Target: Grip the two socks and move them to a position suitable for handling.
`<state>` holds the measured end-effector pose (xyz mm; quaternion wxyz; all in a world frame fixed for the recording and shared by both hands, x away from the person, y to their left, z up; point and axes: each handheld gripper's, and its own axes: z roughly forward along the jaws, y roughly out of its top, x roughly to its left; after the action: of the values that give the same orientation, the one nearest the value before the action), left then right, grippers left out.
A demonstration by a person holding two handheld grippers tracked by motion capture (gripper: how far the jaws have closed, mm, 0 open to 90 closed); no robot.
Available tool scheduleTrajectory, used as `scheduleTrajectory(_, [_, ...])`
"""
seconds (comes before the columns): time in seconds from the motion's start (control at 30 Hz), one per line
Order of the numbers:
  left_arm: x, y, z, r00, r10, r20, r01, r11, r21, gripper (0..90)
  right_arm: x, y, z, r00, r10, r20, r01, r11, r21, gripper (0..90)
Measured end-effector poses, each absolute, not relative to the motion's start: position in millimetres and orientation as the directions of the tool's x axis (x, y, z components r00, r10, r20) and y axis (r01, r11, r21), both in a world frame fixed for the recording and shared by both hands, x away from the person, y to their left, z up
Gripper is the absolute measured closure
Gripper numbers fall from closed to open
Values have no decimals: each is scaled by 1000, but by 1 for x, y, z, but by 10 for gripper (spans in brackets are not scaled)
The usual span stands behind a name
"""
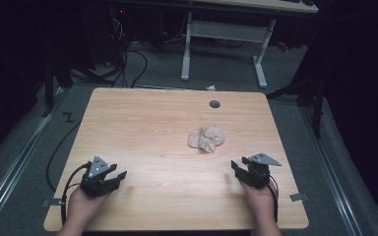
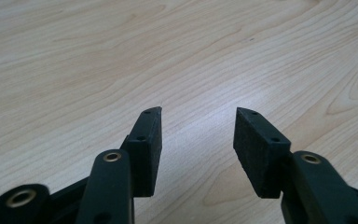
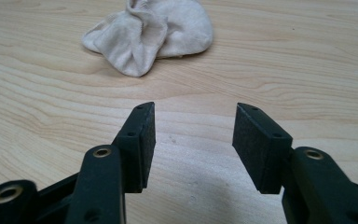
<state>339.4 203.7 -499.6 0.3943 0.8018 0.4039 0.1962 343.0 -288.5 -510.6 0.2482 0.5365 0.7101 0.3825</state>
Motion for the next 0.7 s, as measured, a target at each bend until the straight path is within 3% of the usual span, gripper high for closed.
scheduleTrajectory(0.1, [343, 202, -500, 597, 802, -20, 496, -350, 795, 512, 340, -287, -511, -312, 950, 4, 551, 177, 815, 482])
scheduleTrajectory(0.2, [349, 197, -502, 602, 799, -15, 498, -360, 789, 508, 336, -291, -508, -314, 949, 33, 554, 155, 818, 411])
scheduleTrajectory(0.4, [347, 192, -503, 622, 783, 1, 487, -387, 783, 500, 336, -296, -508, -341, 937, 73, 575, 146, 805, 363])
scheduleTrajectory(0.53, [345, 197, -501, 618, 786, -5, 486, -377, 788, 499, 337, -293, -505, -348, 934, 77, 569, 144, 810, 256])
scheduleTrajectory(0.6, [345, 198, -502, 614, 789, -15, 492, -368, 789, 499, 339, -291, -505, -349, 933, 91, 586, 142, 798, 144])
scheduleTrajectory(0.7, [346, 198, -502, 613, 790, -22, 496, -363, 789, 499, 340, -286, -506, -332, 941, 58, 599, 163, 784, 51])
